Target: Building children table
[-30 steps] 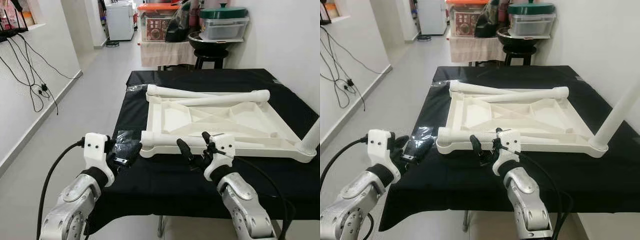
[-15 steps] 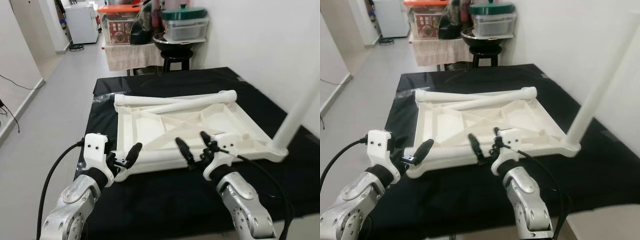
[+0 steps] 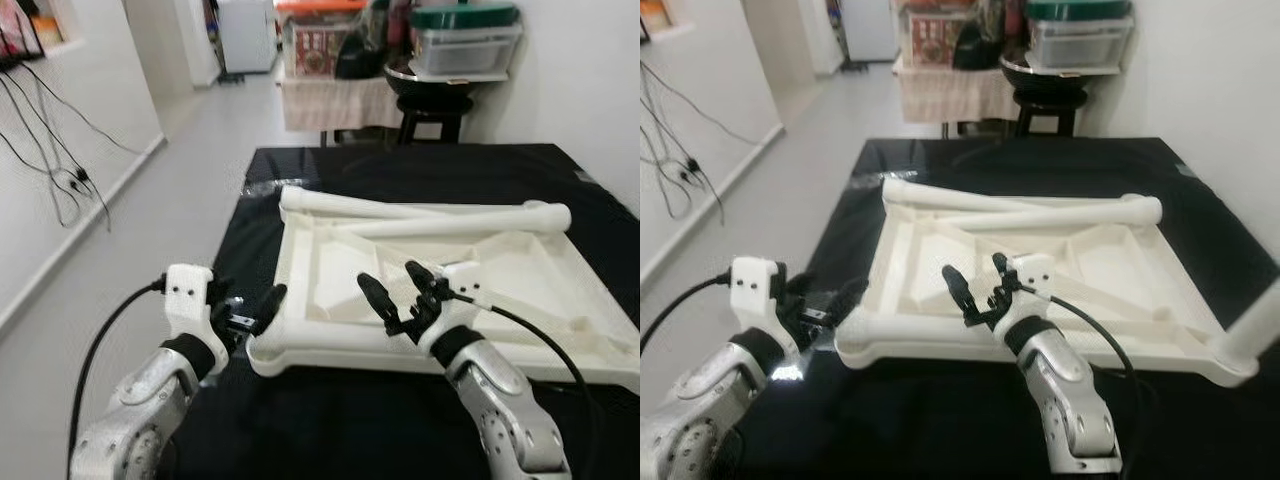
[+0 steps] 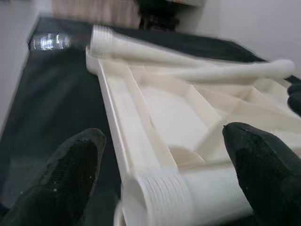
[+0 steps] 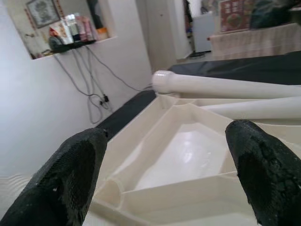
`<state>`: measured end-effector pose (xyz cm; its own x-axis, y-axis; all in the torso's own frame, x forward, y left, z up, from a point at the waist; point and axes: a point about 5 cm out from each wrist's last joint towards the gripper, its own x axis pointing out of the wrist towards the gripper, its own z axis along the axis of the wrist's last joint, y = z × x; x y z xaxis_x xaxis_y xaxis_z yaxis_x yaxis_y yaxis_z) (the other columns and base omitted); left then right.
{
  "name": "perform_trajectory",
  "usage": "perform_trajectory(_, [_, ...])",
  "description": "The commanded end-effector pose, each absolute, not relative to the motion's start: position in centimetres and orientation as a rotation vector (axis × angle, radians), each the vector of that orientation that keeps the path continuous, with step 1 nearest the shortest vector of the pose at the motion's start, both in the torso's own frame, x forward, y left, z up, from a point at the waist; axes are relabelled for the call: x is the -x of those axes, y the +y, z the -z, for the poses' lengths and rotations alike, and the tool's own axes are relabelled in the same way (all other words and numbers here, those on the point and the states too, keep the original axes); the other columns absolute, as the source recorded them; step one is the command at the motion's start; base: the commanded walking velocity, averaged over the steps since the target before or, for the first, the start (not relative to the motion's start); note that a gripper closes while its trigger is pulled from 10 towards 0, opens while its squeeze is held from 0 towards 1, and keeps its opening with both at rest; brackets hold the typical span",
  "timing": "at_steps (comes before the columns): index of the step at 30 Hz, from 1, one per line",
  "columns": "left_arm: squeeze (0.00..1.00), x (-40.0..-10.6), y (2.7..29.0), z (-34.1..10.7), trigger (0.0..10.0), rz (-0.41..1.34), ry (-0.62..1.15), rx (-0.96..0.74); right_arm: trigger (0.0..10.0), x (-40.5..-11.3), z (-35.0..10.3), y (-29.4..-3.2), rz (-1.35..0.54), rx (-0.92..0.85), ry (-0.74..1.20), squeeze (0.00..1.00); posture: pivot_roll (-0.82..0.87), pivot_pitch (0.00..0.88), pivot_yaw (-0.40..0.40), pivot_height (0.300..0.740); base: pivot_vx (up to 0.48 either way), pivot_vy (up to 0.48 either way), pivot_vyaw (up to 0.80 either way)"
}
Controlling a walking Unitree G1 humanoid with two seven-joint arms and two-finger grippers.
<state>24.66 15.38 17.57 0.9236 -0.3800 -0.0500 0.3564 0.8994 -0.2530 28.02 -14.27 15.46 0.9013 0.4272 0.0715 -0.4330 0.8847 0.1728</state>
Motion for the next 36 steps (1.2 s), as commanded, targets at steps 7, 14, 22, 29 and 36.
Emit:
perform_trajectory(7, [0.0,-23.3,14.5,-17.2,10.0,0.514,0.288,0.369,10.0,-27.4,-15.4,-14.0,-0.492,-0.199,-0.007,0.0,0.0,0.0,-0.025,0.74,0.0,0.0,0.0])
perform_trajectory(14, [0.0,-24.2,15.5,-17.6,10.0,0.484,0.352,0.422,10.0,-27.0,-15.6,-14.1,-0.493,-0.204,-0.006,0.0,-0.01,0.005,-0.019,0.74,0.0,0.0,0.0])
perform_trajectory(22, [0.0,-25.2,17.3,-17.5,10.0,0.452,0.457,0.362,10.0,-26.4,-15.7,-14.1,-0.493,-0.207,-0.001,0.0,-0.02,0.032,-0.006,0.74,0.0,0.0,0.0])
perform_trajectory(29, [0.0,-25.0,18.0,-17.3,10.0,0.439,0.565,0.264,10.0,-25.1,-17.1,-14.3,-0.521,-0.248,-0.003,0.0,-0.05,0.057,0.021,0.74,0.0,0.0,0.0])
perform_trajectory(36, [0.0,-25.3,17.5,-17.1,10.0,0.484,0.613,0.251,10.0,-24.6,-17.1,-14.7,-0.476,-0.178,0.006,0.0,-0.06,0.073,0.037,0.74,0.0,0.0,0.0])
